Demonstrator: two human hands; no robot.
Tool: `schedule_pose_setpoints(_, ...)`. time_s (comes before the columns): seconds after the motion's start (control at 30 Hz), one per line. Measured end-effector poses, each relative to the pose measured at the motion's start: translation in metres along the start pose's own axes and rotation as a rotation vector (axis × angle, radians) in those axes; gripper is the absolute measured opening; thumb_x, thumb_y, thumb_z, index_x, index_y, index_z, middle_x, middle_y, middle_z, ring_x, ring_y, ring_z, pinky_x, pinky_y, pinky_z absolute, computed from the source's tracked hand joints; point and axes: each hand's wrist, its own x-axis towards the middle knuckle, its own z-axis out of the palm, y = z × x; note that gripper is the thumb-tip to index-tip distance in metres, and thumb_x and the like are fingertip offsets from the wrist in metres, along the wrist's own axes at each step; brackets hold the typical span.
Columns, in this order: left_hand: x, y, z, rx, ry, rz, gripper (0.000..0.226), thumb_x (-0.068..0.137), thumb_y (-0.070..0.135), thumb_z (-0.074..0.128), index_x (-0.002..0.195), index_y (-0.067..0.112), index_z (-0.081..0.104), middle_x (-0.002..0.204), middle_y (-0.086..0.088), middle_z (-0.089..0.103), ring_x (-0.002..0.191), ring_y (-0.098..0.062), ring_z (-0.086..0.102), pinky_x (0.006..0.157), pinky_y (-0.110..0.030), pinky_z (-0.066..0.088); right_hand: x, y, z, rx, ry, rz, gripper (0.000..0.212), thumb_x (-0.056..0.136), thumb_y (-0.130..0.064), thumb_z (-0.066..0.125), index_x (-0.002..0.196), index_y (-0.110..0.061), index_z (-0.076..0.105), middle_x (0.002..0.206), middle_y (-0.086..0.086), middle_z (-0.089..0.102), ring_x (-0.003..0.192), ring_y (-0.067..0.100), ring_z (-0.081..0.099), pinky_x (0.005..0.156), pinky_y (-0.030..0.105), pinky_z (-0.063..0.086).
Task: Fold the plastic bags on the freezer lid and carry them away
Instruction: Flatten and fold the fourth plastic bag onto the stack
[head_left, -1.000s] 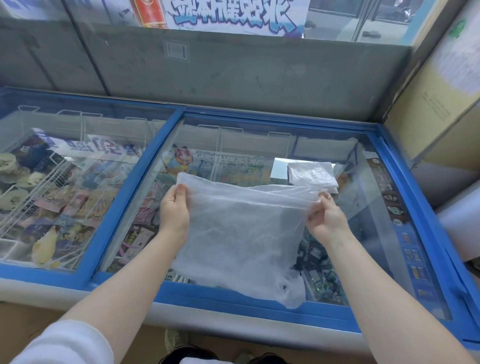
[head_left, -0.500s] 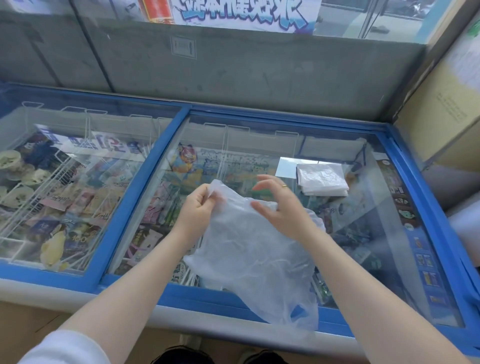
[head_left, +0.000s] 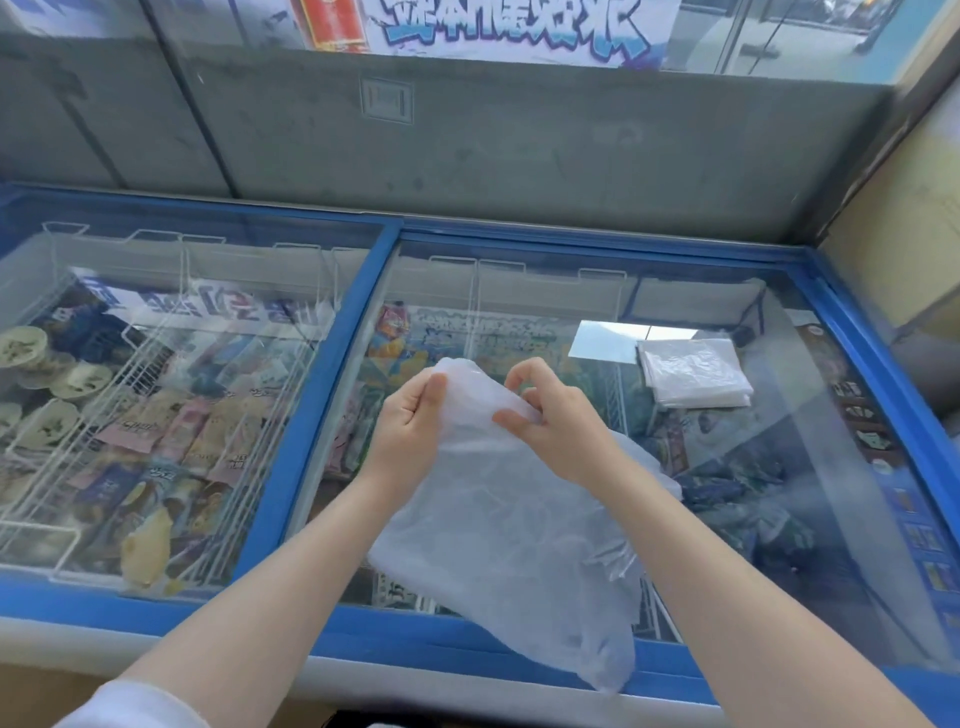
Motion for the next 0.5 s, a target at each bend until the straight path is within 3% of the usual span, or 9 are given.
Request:
schedule_pose_setpoints(0.07, 0.007, -0.004, -0.012, -0.129, 0.003, -0.078, 0.044, 0.097, 0.037, 0.038, 0.083, 0.001, 0.058, 0.072, -0.006, 0.043, 0.067, -0.012, 0.04, 0.062, -0.023, 0.035, 0.006, 0.003, -0.004, -0.157, -0.03, 0.032, 0.012, 0.091, -0.03, 0.056, 0.087, -0.021, 0.048, 0.063, -0.001, 0.053, 0.059, 0.019, 0.042, 0.062, 0.035, 0.041)
schedule_pose_setpoints(0.13, 0.015, -0.01, -0.029, -0.268, -0.041, -0.198, 0.035, 0.096, 0.035, 0.039, 0.087, 0.01, 0.062, 0.078, -0.001, 0.057, 0.075, -0.011, 0.052, 0.069, -0.021, 0.044, 0.01, 0.009, -0.007, -0.196, -0.027, 0.047, 0.019, 0.091, -0.025, 0.054, 0.077, -0.014, 0.052, 0.06, 0.0, 0.05, 0.061, 0.023, 0.043, 0.064, 0.038, 0.045)
schedule_pose_setpoints(0.2, 0.022, -0.018, -0.046, -0.244, -0.137, -0.253, 0.025, 0.098, 0.023, 0.041, 0.099, 0.018, 0.066, 0.093, 0.007, 0.069, 0.091, -0.01, 0.061, 0.08, -0.023, 0.048, 0.012, 0.015, -0.007, -0.198, -0.018, 0.105, 0.019, 0.092, -0.02, 0.05, 0.075, -0.013, 0.051, 0.058, -0.004, 0.046, 0.062, 0.023, 0.045, 0.063, 0.036, 0.043)
schedule_pose_setpoints(0.23, 0.024, -0.02, -0.053, -0.146, -0.186, -0.251, 0.024, 0.097, 0.013, 0.044, 0.107, 0.02, 0.065, 0.102, 0.01, 0.069, 0.1, -0.008, 0.06, 0.087, -0.024, 0.047, 0.012, 0.017, -0.003, -0.242, -0.03, 0.134, 0.018, 0.093, -0.02, 0.047, 0.076, -0.015, 0.049, 0.06, -0.006, 0.046, 0.065, 0.023, 0.046, 0.062, 0.035, 0.041)
schedule_pose_setpoints(0.3, 0.032, -0.022, -0.061, 0.223, -0.242, -0.155, 0.045, 0.091, -0.001, 0.049, 0.129, 0.024, 0.05, 0.122, 0.011, 0.057, 0.114, -0.005, 0.05, 0.098, -0.024, 0.04, 0.013, 0.02, 0.005, -0.397, -0.045, 0.105, 0.018, 0.096, -0.021, 0.042, 0.082, -0.015, 0.051, 0.068, -0.004, 0.051, 0.072, 0.026, 0.049, 0.06, 0.033, 0.034)
schedule_pose_setpoints(0.37, 0.043, -0.016, -0.057, 0.596, -0.321, 0.172, 0.061, 0.086, 0.005, 0.056, 0.141, 0.022, 0.034, 0.133, 0.006, 0.046, 0.124, -0.009, 0.039, 0.104, -0.026, 0.03, 0.016, 0.019, 0.02, -0.51, -0.002, -0.036, 0.022, 0.095, -0.021, 0.042, 0.087, -0.01, 0.059, 0.075, 0.004, 0.059, 0.074, 0.031, 0.055, 0.06, 0.032, 0.031)
schedule_pose_setpoints(0.43, 0.054, -0.011, -0.042, 0.816, -0.544, 0.368, 0.054, 0.087, 0.024, 0.061, 0.137, 0.018, 0.041, 0.133, 0.0, 0.051, 0.124, -0.016, 0.043, 0.106, -0.032, 0.031, 0.019, 0.012, 0.037, -0.57, 0.061, -0.148, 0.027, 0.088, -0.025, 0.042, 0.081, -0.009, 0.064, 0.067, 0.006, 0.061, 0.062, 0.032, 0.058, 0.054, 0.032, 0.035)
schedule_pose_setpoints(0.5, 0.059, -0.009, -0.03, 0.929, -0.733, 0.262, 0.034, 0.09, 0.038, 0.055, 0.119, 0.019, 0.055, 0.114, -0.001, 0.062, 0.107, -0.021, 0.055, 0.09, -0.035, 0.044, 0.023, 0.005, 0.045, -0.564, 0.114, -0.157, 0.027, 0.083, -0.027, 0.043, 0.078, -0.011, 0.064, 0.063, 0.004, 0.062, 0.057, 0.028, 0.058, 0.052, 0.032, 0.039)
